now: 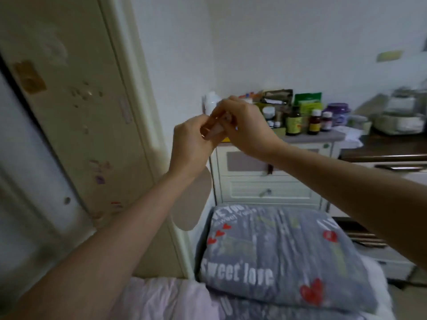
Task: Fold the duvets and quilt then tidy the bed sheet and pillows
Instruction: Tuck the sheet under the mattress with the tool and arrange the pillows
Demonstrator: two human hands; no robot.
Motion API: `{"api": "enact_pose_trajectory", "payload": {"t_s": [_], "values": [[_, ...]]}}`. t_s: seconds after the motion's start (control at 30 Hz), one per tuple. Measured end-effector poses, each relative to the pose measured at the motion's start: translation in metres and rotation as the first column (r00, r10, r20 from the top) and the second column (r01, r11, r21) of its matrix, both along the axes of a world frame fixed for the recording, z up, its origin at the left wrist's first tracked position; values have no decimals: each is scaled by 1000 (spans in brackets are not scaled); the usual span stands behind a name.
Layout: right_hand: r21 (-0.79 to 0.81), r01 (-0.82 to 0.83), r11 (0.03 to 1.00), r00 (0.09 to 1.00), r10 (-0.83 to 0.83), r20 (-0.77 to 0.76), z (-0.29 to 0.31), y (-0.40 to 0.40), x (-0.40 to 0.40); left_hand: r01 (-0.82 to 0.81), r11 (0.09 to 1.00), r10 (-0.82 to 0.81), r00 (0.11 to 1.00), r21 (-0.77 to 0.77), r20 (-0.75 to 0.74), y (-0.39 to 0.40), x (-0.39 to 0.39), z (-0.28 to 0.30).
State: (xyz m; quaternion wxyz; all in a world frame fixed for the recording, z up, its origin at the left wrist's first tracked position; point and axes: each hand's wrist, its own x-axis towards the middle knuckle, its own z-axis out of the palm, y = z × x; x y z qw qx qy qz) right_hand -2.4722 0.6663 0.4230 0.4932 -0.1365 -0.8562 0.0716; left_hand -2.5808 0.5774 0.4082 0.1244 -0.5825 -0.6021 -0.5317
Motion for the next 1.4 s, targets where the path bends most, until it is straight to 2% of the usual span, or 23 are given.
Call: {"api": "enact_pose_trajectory", "payload": {"t_s": [0.03, 0.1, 0.2, 0.3, 0.37, 0.43, 0.47, 0.57, 0.6, 0.63, 0.67, 0.7, 0.73, 0.8, 0.87, 0.93, 1.07, 1.2, 1.3, 1.4], "values": [[-41, 23, 999, 999, -24, -37, -3, 4, 8, 28, 999, -27, 1000, -42, 16, 6, 9, 1], [-112, 171, 979, 983, -177, -45, -21, 11, 99, 177, 969, -177, 984, -170, 14, 32, 94, -14], [-146, 378, 914, 920, -389, -47, -55, 13, 241, 340, 863, -365, 931, -373, 5, 62, 222, -46], [-205, 567, 798, 815, -580, -4, -86, -7, 382, 450, 718, -548, 836, -531, -33, 75, 349, -77], [-242, 704, 667, 693, -720, 31, -105, -32, 482, 465, 606, -672, 734, -646, -101, 76, 446, -95], [-315, 810, 495, 547, -831, 99, -122, -69, 582, 468, 500, -790, 591, -728, -163, 67, 546, -108], [-333, 837, 434, 497, -858, 133, -129, -89, 621, 463, 484, -829, 515, -742, -219, 62, 587, -113], [-241, 960, 145, 234, -886, 400, -150, -175, 747, 491, 380, -925, 181, -784, -335, 18, 729, -122], [-185, 982, -24, 74, -859, 506, -161, -221, 795, 527, 331, -926, 22, -783, -376, -11, 795, -129], [-171, 983, -68, 35, -842, 538, -170, -235, 813, 533, 331, -910, -39, -779, -414, -22, 816, -130], [-168, 970, -175, -42, -804, 593, -179, -271, 844, 553, 279, -891, -156, -785, -426, -51, 861, -133], [-191, 958, -215, -56, -789, 612, -186, -295, 859, 559, 241, -872, -234, -794, -429, -69, 892, -138], [-235, 920, -313, -97, -765, 637, -191, -331, 880, 565, 184, -838, -337, -804, -429, -100, 930, -142], [-340, 810, -478, -155, -733, 663, -199, -397, 910, 547, 119, -766, -481, -829, -427, -158, 990, -150], [-415, 696, -587, -187, -705, 684, -206, -452, 929, 564, 99, -685, -559, -820, -467, -208, 1031, -155], [-393, 602, -696, -283, -645, 709, -217, -500, 944, 589, 40, -585, -641, -807, -497, -253, 1073, -162], [-354, 406, -843, -451, -522, 724, -224, -552, 965, 541, -90, -454, -770, -836, -449, -311, 1129, -172], [-319, 227, -920, -582, -390, 713, -216, -567, 975, 409, -244, -368, -878, -879, -306, -330, 1170, -171], [-311, 138, -940, -686, -317, 655, -220, -571, 979, 341, -356, -333, -916, -870, -223, -335, 1190, -172], [-273, 139, -952, -702, -289, 651, -221, -561, 987, 357, -383, -362, -907, -852, -217, -328, 1197, -178]]}}
